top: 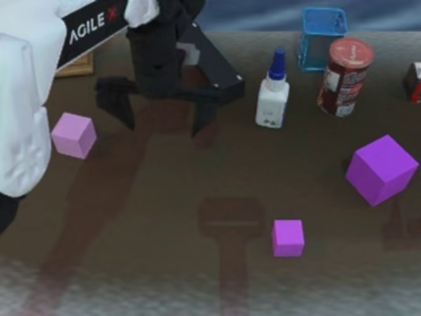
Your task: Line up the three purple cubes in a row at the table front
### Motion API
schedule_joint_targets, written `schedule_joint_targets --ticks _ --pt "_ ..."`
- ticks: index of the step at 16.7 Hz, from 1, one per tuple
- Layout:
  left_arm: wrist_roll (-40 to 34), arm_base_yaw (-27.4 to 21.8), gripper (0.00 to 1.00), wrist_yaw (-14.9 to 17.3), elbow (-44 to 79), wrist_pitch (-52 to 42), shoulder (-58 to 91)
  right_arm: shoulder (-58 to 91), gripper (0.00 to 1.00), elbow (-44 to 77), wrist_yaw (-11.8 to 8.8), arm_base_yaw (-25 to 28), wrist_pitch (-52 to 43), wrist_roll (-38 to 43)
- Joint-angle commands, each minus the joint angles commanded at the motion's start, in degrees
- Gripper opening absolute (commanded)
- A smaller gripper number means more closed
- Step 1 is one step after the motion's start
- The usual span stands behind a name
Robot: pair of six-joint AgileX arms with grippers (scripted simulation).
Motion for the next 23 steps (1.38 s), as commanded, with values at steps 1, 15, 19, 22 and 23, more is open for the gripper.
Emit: schedule_joint_targets --ticks 1,15,19,22,23 --pt "4.80 3.21 1.00 0.08 -0.16 -0.02 0.08 0.00 1.00 0.00 0.00 0.00 0.00 0.00" --pt "27.26 20.43 1.00 0.55 -1.46 1.63 -0.23 0.00 1.00 0.00 0.00 0.00 0.00 0.00" --pt "27.35 20.53 1.00 0.60 -7.45 10.04 1.77 0.00 1.00 0.00 0.00 0.00 0.00 0.00" --pt "27.44 20.60 1.00 0.63 -12.10 16.49 3.49 0.00 1.00 0.00 0.00 0.00 0.00 0.00" --pt "27.46 20.62 1.00 0.63 -12.96 17.50 3.86 0.00 1.00 0.00 0.00 0.00 0.00 0.00"
